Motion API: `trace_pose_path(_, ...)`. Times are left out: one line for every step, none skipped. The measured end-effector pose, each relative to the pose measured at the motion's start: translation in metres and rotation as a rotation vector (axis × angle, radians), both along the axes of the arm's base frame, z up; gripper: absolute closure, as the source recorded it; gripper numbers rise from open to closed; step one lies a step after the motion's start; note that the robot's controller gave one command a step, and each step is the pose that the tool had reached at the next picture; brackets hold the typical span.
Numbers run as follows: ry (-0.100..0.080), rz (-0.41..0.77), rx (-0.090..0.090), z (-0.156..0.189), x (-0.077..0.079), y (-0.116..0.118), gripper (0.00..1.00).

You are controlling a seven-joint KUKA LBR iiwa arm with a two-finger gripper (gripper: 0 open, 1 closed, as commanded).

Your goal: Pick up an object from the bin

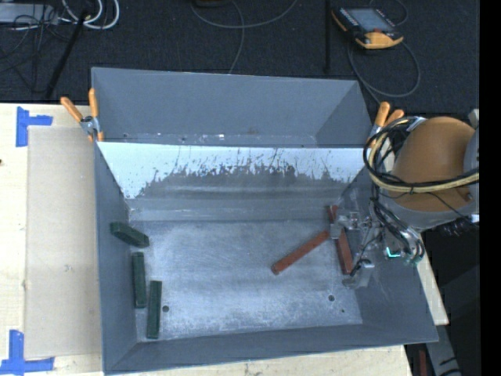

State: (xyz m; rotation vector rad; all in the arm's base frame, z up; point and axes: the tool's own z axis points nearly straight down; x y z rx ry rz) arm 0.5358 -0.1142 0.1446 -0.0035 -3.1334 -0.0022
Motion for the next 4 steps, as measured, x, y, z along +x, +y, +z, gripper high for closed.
trace_pose_path(-0.007,0.182,0.001,-0.076,0.066,0.016,0.0)
trace_pose_path(-0.009,0.184,-0.001,-0.073,0.067,0.016,1.0)
trace_pose_path(-0.017,0.205,-0.002,0.048,0.053,0.039,1.0)
trace_pose_path(-0.014,0.536,-0.001,0.138,0.055,0.035,1.0)
